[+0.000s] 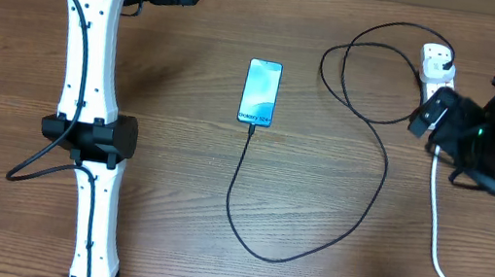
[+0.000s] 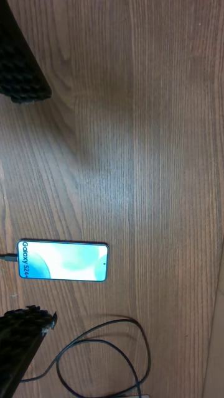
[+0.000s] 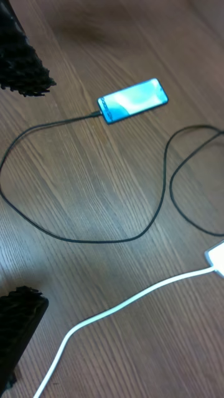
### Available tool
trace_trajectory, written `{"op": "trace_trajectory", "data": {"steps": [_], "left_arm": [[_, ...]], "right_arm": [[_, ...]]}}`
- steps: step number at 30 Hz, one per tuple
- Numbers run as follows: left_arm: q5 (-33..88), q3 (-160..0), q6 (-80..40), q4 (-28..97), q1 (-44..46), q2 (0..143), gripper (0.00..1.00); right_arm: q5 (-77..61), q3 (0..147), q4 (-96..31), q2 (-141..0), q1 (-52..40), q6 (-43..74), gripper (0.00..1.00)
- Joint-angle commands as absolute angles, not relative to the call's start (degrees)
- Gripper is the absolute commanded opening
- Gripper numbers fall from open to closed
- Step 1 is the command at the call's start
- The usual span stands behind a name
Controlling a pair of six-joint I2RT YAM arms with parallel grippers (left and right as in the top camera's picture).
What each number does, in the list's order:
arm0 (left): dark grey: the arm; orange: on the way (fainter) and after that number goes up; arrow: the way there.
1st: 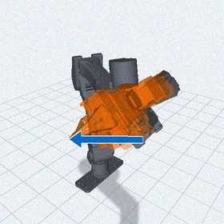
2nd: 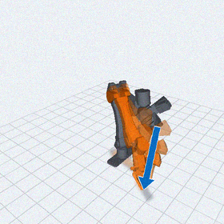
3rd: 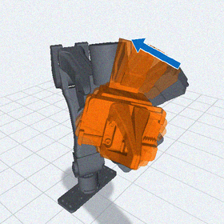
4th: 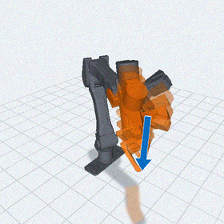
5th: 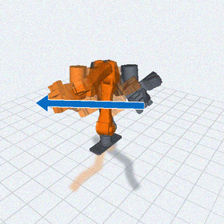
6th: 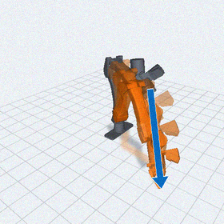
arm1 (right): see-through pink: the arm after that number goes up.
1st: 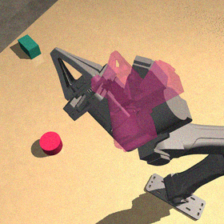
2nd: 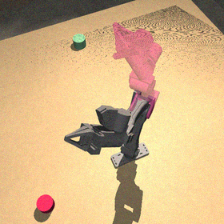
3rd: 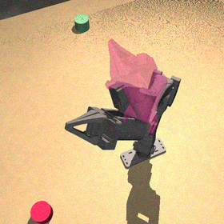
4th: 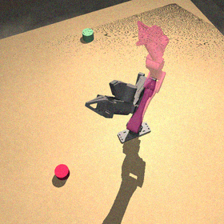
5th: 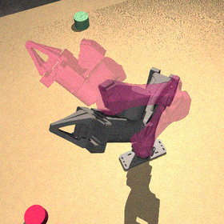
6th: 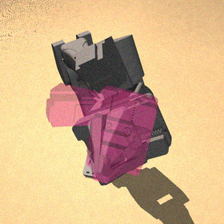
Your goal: Plug charger to phone and switch on socket
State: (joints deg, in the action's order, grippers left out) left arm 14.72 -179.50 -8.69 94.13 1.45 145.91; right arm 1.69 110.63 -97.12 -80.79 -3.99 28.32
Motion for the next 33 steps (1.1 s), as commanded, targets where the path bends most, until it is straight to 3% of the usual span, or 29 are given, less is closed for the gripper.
{"op": "trace_trajectory", "data": {"steps": [1,10,20,27,33], "left_arm": [[14.6,-180.0,-9.2,94.1,1.7,145.9,1.00],[14.6,-180.0,-9.2,94.1,1.7,145.9,1.00],[14.6,-180.0,-9.2,94.1,1.7,145.9,1.00],[14.6,-180.0,-9.2,94.1,1.7,145.9,1.00],[14.6,-180.0,-9.2,94.1,1.7,145.9,1.00]], "right_arm": [[4.4,109.9,-97.1,-76.5,-6.6,30.0,1.00],[-9.6,109.9,-97.1,-73.2,-7.1,30.0,1.00],[-10.6,109.9,-97.1,-70.8,-7.1,17.9,1.00],[-7.6,109.4,-96.3,-63.5,-7.1,17.5,1.00],[-4.9,100.9,-88.1,-58.0,-7.0,17.5,1.00]]}}
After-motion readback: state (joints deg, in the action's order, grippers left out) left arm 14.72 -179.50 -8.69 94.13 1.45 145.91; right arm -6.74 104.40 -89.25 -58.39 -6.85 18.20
